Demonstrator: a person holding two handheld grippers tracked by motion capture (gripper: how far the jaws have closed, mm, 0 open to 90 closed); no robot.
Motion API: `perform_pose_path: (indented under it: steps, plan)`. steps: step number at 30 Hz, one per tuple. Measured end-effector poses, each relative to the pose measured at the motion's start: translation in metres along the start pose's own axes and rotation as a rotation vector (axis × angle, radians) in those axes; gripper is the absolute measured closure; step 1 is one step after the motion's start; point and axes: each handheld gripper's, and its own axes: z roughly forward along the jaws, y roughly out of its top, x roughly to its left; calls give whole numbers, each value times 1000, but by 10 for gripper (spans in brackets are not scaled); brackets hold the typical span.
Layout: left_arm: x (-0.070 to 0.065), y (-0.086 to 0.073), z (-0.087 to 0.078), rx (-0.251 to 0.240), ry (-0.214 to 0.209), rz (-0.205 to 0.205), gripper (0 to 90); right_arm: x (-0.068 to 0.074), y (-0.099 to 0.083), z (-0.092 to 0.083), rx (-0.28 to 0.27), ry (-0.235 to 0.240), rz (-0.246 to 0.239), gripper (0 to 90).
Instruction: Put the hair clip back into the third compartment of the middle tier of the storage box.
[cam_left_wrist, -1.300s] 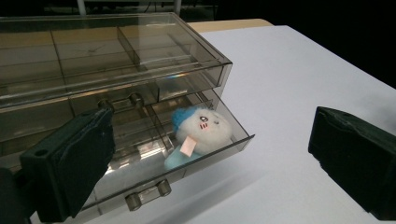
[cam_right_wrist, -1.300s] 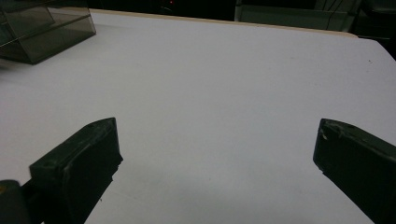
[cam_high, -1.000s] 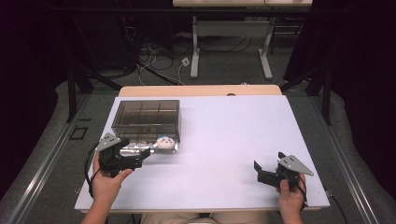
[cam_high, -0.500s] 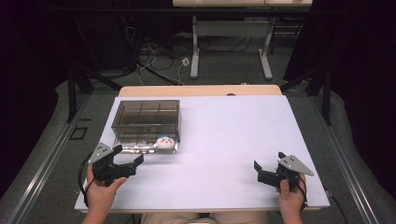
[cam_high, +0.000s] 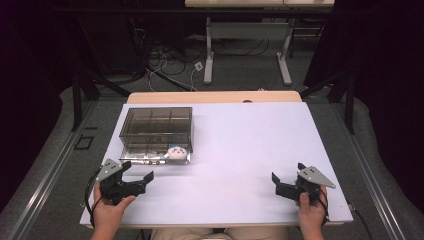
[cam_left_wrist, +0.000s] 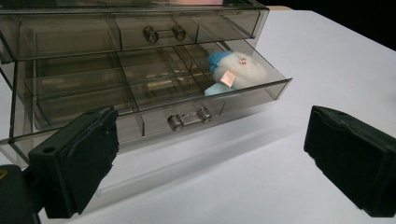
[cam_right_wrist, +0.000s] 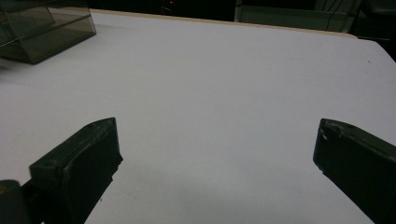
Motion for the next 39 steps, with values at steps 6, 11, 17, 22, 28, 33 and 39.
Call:
perform_pose_path:
  steps: [6,11,17,22,28,33,39]
  plan:
    - [3,-5,1,3,9,-4,31,0,0,0,-1,0,6,4]
    - [6,-9,1,2,19,-11,31,1,-1,0,6,0,4,4]
    - [11,-13,2,6,33,-15,31,1,-1,1,3,3,-6,4]
    - [15,-16,3,12,47,-30,31,1,-1,2,-1,4,-11,4]
    - [20,-19,3,19,62,-36,31,2,-1,1,10,7,-10,4]
    - [22,-21,2,19,70,-45,31,2,-1,2,12,8,-11,4]
    - [25,-23,1,19,75,-64,32,2,-1,2,7,12,-18,4]
